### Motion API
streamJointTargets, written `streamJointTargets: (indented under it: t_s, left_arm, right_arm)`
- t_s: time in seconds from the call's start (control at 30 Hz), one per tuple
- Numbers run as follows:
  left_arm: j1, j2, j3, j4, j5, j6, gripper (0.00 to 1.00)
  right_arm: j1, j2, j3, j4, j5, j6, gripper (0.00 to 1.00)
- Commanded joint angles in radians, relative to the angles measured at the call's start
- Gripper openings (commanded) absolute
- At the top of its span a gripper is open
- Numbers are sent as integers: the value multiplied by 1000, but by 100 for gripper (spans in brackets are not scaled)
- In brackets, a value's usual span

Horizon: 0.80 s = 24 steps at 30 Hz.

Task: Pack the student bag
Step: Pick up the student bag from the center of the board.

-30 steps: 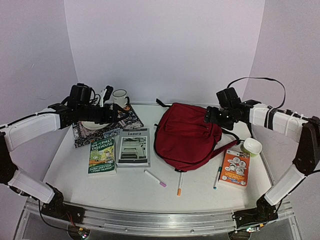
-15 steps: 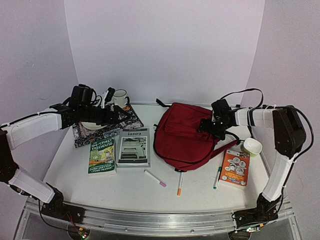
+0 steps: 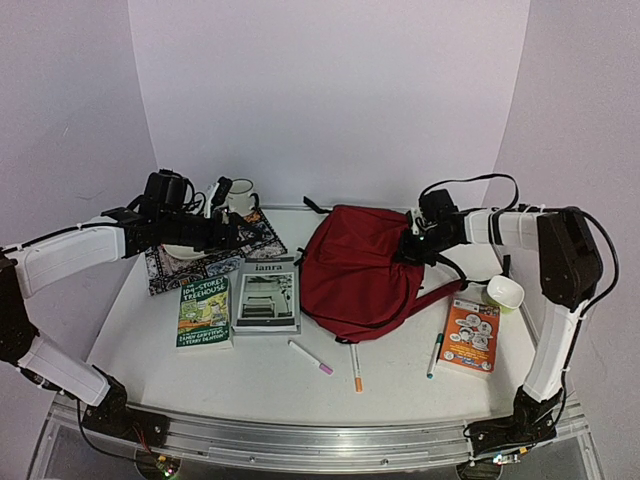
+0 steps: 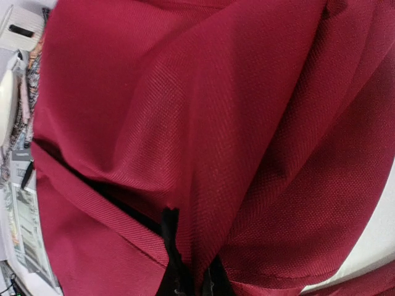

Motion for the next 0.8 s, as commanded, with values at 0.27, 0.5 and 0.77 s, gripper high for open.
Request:
streamJointTargets:
  t_s: [0.27, 0.5, 0.77]
  left_arm:
    - [2, -35, 54, 2, 16, 21, 86]
    - [1, -52, 68, -17, 21, 23, 86]
    - [-21, -55, 84, -34, 36, 26, 85]
  right_arm:
    - [5, -213, 165, -2, -285, 17, 0]
    - [12, -275, 152, 69, -419, 81, 0]
    - [43, -349, 66, 189, -510, 154, 0]
